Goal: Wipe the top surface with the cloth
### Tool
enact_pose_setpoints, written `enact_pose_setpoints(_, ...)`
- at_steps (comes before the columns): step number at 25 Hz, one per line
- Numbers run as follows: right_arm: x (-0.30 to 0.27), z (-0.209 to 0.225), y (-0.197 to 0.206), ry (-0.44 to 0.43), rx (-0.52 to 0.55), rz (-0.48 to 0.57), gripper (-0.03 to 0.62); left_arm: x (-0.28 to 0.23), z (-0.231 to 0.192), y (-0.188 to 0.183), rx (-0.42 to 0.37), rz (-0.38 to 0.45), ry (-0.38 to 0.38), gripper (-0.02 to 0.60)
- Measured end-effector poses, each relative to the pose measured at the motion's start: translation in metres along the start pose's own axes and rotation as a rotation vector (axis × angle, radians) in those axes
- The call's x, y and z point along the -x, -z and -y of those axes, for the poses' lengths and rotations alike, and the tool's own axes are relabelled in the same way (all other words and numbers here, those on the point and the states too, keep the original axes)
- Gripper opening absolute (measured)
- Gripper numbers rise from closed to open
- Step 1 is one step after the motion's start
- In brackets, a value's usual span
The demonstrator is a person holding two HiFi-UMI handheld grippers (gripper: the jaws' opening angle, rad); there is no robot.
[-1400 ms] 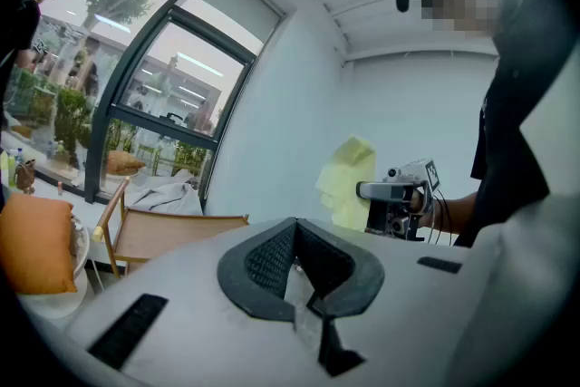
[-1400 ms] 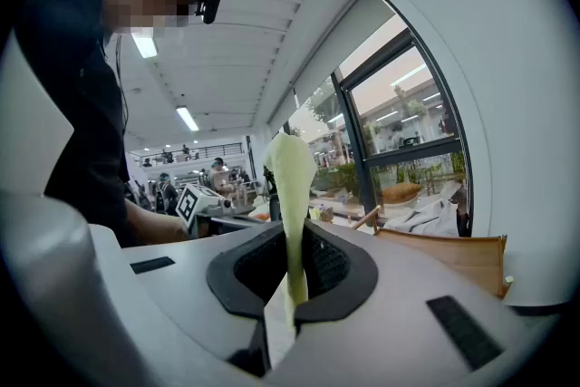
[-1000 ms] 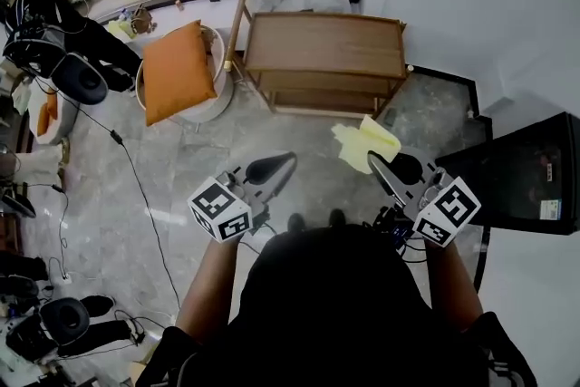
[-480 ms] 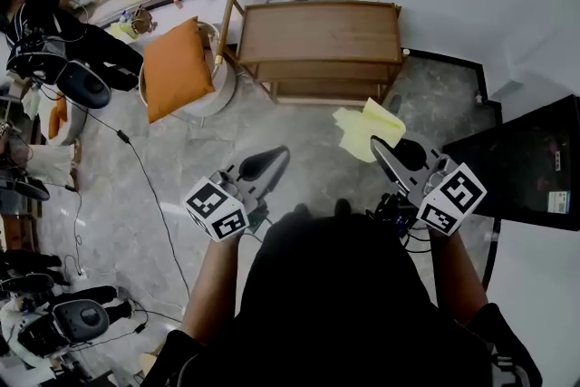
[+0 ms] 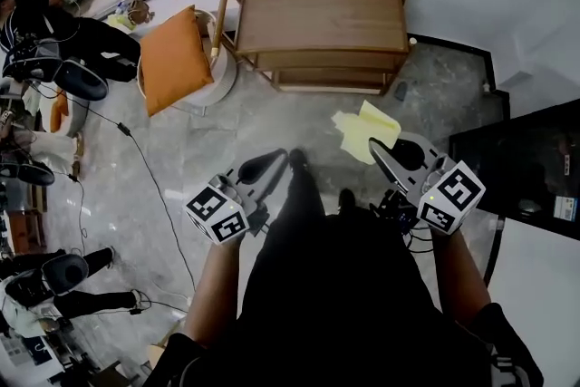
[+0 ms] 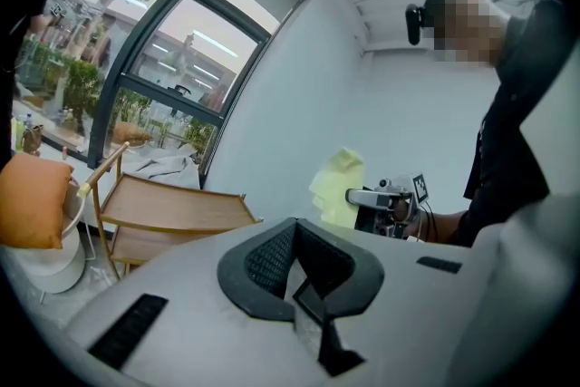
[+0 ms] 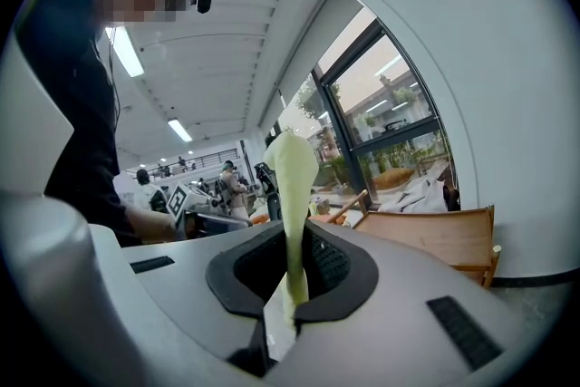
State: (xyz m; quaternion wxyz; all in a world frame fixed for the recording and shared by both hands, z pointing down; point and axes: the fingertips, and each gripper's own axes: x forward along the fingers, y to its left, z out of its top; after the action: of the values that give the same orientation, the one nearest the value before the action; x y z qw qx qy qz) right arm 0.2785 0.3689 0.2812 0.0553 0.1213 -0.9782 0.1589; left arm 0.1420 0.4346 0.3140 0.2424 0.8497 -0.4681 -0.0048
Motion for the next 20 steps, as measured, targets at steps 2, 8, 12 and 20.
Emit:
enact_pose_setpoints(2,-0.009,0.004,-0.001,-0.005,0.009,-0.017,0.032,-0.007,-0.010,-0.005,-0.001,0.014,0.012,0.009)
enact_pose_setpoints(8,-0.052,0.028,-0.012,0.016,0.034,-0.059,0.032,-0.015,-0.059,-0.026,0.008,0.066,0.033,0.009)
enact_pose_setpoints(12,-0.115,0.041,-0.031,0.020,0.050,-0.077,0.032,-0.003,-0.120,-0.054,0.009,0.095,0.029,0.009)
enact_pose_setpoints(20,-0.211,0.045,-0.054,0.023,0.025,-0.101,0.032,0.020,-0.211,-0.100,0.009,0.112,0.042,0.009)
